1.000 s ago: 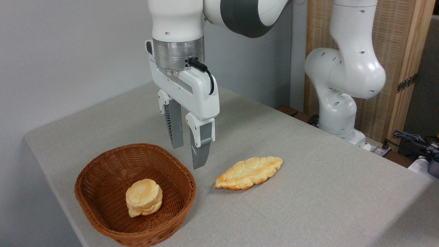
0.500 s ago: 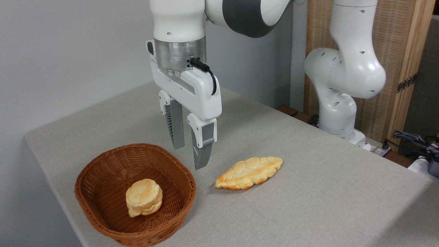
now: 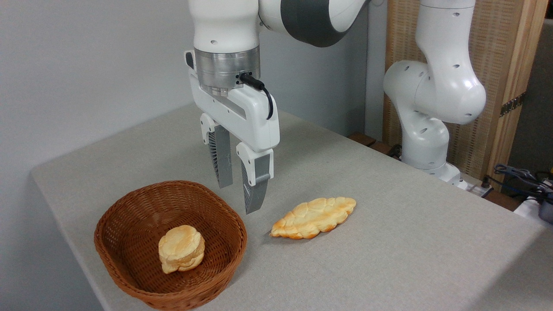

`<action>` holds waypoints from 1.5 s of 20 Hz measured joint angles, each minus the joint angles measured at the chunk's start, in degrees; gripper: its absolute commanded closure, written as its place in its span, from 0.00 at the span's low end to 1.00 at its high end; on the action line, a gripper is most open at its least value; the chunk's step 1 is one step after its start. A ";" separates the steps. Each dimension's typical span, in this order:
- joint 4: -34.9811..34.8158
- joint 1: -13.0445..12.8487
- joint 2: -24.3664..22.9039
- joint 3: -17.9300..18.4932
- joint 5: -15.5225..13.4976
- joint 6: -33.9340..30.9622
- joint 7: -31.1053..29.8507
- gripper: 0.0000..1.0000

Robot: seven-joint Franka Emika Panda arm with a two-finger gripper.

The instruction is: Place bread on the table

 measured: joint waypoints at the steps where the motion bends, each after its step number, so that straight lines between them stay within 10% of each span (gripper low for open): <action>1: -0.01 0.00 0.01 -0.01 0.00 -0.02 0.00 0.00; 30: -0.07 -1.50 15.34 -6.85 -0.51 17.54 0.00 0.04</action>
